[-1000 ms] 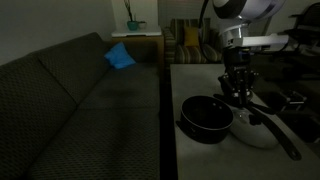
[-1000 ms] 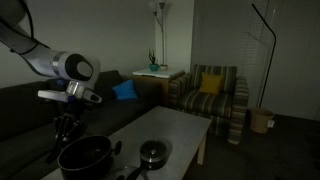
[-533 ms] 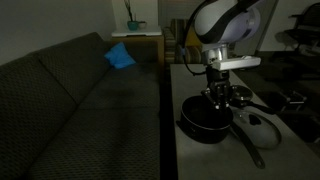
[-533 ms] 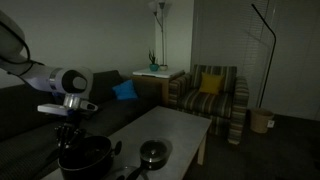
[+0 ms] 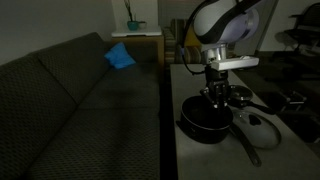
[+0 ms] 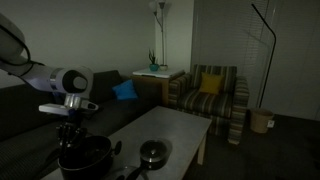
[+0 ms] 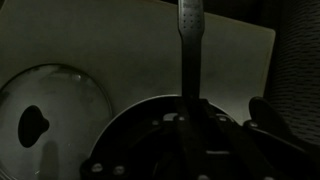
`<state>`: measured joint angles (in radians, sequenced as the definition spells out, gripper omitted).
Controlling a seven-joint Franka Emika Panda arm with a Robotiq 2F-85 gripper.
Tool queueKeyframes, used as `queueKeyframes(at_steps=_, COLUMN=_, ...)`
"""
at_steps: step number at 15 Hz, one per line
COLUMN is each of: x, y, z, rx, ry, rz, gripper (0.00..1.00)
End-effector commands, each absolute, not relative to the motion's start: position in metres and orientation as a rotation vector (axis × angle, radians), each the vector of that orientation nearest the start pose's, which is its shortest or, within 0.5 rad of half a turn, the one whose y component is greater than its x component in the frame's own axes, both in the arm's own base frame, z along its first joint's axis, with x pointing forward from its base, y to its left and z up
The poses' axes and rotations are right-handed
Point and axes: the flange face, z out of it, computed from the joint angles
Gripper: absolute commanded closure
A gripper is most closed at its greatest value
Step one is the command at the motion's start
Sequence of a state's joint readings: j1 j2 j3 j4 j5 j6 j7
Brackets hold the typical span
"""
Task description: Put the black ladle inside the black pot
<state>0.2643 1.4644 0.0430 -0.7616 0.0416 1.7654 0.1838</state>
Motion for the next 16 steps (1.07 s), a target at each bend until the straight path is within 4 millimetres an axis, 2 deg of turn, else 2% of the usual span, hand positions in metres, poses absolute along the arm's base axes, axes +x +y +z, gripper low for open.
queueKeyframes(at_steps=1, x=0.681, y=0.207, z=-0.015, rx=-3.092, ry=-0.123, rz=0.721, gripper=0.96)
queueKeyframes(at_steps=6, x=0.686, y=0.202, z=-0.010, rx=-3.108, ry=-0.148, rz=0.693, gripper=0.96)
queueKeyframes(at_steps=12, x=0.691, y=0.206, z=-0.004, rx=-3.136, ry=-0.218, rz=0.653, gripper=0.96)
queueKeyframes(at_steps=16, x=0.698, y=0.208, z=0.000, rx=-3.129, ry=-0.169, rz=0.572, gripper=0.96)
